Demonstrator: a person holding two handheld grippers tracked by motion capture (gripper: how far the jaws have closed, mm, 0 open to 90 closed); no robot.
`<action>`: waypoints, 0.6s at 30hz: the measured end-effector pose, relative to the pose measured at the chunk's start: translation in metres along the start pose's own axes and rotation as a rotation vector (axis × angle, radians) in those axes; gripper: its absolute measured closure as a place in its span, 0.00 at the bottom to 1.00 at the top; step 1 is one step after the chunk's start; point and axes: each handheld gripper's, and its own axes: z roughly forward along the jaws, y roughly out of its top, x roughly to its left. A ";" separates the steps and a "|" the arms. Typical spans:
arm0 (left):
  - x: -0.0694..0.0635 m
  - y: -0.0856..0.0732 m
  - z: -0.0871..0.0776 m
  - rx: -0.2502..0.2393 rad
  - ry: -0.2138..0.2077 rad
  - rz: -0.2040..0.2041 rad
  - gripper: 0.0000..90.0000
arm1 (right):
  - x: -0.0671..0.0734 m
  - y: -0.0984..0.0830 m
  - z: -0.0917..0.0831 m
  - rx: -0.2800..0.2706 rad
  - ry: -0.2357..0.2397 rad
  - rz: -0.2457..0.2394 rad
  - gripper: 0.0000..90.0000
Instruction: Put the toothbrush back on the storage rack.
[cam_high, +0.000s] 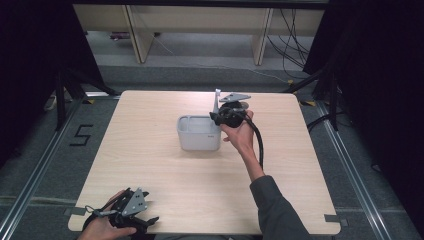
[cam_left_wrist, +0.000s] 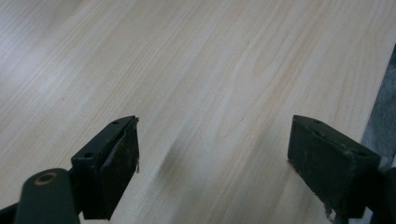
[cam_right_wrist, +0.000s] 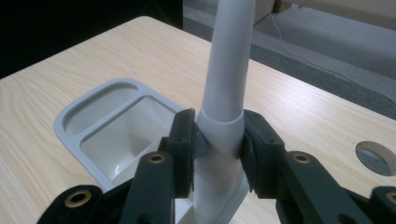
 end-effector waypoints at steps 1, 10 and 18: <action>0.001 0.000 0.000 0.006 0.003 0.004 0.18 | 0.000 -0.001 0.001 -0.006 -0.008 -0.013 0.76; 0.000 0.000 0.000 0.009 0.001 0.006 0.18 | 0.000 -0.001 -0.003 -0.025 0.015 -0.011 0.81; 0.000 0.000 0.000 0.001 -0.004 -0.003 0.18 | 0.000 -0.003 -0.004 -0.006 0.000 -0.008 0.67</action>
